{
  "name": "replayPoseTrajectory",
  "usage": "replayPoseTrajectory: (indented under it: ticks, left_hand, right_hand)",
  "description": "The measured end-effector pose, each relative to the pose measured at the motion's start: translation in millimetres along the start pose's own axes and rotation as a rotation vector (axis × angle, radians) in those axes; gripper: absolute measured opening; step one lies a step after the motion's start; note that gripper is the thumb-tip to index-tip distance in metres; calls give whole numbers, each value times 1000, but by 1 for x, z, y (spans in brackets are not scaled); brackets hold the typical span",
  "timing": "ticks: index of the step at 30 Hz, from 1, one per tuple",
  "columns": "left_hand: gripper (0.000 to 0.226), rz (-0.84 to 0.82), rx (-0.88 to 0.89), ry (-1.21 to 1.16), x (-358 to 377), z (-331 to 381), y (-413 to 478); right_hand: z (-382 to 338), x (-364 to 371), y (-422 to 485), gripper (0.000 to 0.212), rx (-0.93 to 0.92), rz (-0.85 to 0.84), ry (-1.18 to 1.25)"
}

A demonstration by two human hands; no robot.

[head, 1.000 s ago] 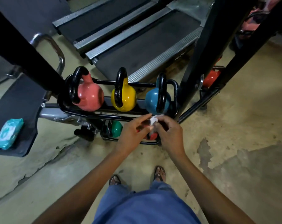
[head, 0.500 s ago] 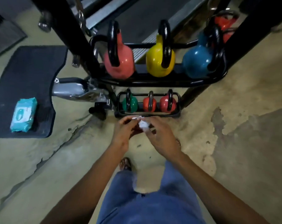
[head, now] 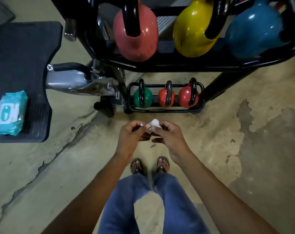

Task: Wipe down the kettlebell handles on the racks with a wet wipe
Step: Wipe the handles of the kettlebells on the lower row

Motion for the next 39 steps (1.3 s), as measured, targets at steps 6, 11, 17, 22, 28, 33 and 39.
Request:
replayPoseTrajectory:
  ticks: [6, 11, 17, 22, 28, 33, 39]
  left_hand:
    - [18, 27, 85, 260, -9, -62, 109]
    - [42, -60, 339, 813, -9, -81, 206]
    - [82, -90, 472, 1196, -1, -95, 308]
    - [94, -107, 606, 1463, 2, -116, 372]
    - [101, -79, 667, 1521, -5, -134, 401]
    - [99, -43, 688, 1535, -1, -132, 393]
    - [96, -18, 733, 1544, 2, -132, 392]
  right_hand:
    - [27, -19, 114, 14, -187, 89, -300]
    - [14, -17, 214, 15, -438, 56, -594]
    - [17, -15, 346, 16, -558, 113, -915]
    - [18, 2, 432, 23, -647, 157, -969]
    - [22, 21, 503, 15, -746, 228, -1002]
    - [39, 54, 496, 26, -694, 88, -1095]
    - [37, 73, 506, 38, -535, -5, -1309]
Point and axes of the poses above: each hand's wrist, its own y-axis towards the middle knuckle, its own x-axis out of the palm, z = x × y, the point moved 6 cm from there along y, towards the middle knuckle, and after that the axes turned 4 degrees about y, right-handed, at the moved point
